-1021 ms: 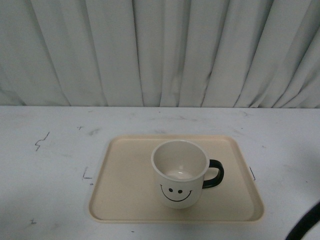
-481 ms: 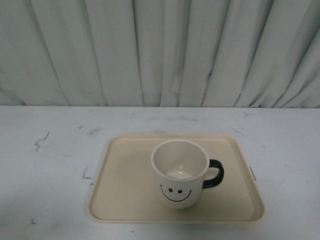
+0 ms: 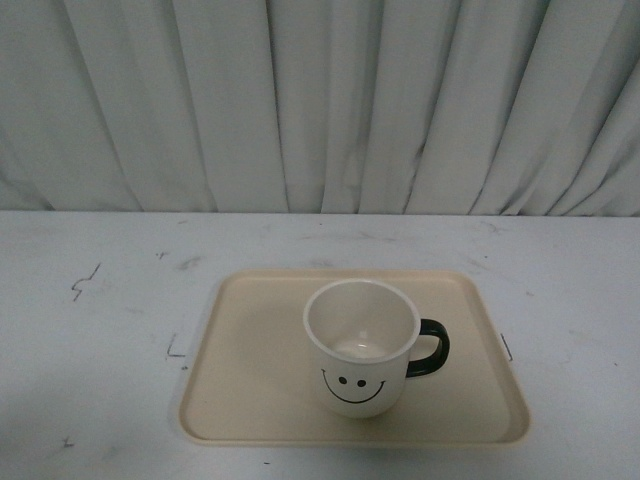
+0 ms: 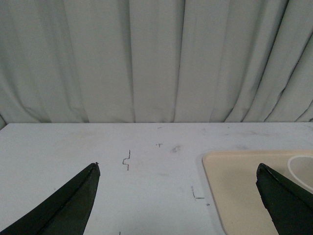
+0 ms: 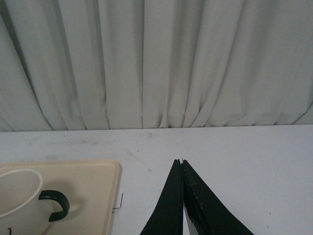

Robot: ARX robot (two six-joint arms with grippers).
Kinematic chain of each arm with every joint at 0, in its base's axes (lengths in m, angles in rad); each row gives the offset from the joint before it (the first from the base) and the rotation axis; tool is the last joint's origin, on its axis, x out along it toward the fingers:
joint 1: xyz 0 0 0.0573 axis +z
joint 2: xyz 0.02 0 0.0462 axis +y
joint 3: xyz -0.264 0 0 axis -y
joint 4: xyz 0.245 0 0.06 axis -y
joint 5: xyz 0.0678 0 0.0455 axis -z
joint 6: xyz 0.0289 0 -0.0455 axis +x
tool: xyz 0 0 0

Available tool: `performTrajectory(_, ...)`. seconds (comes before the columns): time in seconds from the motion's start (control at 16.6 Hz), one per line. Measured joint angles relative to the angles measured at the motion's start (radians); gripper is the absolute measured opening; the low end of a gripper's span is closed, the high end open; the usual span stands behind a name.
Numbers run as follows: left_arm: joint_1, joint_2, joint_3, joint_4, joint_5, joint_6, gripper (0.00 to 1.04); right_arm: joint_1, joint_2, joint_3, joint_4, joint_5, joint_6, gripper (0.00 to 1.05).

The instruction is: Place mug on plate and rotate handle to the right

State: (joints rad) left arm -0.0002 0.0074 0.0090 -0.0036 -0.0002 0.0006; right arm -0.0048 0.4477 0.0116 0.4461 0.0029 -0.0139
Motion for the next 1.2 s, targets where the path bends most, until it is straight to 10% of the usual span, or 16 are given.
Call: performTrajectory(1.2,0.000,0.000,0.000,0.000,0.000,0.000,0.98,0.000,-0.444,0.000,-0.452,-0.003,0.000,0.02)
